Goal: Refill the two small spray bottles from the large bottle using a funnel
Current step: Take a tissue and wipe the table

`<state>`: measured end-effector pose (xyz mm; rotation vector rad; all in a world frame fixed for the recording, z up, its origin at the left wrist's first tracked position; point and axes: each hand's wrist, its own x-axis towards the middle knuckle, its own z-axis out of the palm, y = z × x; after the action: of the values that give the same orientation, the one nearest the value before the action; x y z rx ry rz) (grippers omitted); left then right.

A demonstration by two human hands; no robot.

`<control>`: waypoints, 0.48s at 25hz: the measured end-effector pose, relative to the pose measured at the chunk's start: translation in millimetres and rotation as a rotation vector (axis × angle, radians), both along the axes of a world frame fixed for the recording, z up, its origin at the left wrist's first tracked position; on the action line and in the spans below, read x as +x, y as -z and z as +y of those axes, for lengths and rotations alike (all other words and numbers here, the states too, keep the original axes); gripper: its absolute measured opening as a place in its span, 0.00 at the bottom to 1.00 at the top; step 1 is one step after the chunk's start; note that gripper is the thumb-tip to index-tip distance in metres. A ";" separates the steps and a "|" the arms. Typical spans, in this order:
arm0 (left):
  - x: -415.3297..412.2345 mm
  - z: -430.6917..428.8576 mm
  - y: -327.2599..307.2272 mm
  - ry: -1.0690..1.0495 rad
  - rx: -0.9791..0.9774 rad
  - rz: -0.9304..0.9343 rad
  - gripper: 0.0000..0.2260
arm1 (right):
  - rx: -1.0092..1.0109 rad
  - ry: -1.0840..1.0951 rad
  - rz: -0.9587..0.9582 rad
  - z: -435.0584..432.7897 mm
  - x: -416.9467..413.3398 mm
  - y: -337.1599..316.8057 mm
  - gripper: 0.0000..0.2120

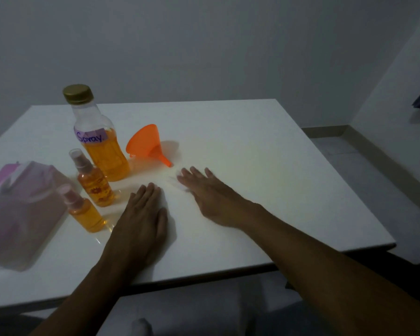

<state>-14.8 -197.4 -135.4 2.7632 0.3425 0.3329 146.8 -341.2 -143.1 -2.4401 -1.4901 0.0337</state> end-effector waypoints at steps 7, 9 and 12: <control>-0.8 3.9 6.9 0.021 0.025 -0.033 0.29 | -0.179 0.054 -0.063 -139.2 28.8 -13.0 0.45; -0.3 3.1 8.8 0.023 0.035 -0.033 0.29 | -0.201 0.454 -0.040 -180.5 60.6 -21.7 0.42; 0.5 2.8 8.5 0.017 0.049 -0.032 0.28 | -0.124 0.805 0.082 -160.8 69.8 -22.9 0.35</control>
<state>-14.4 -194.6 -143.9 2.8039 0.3071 0.3857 216.6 -502.0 -120.2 -2.9067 -0.4021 0.0605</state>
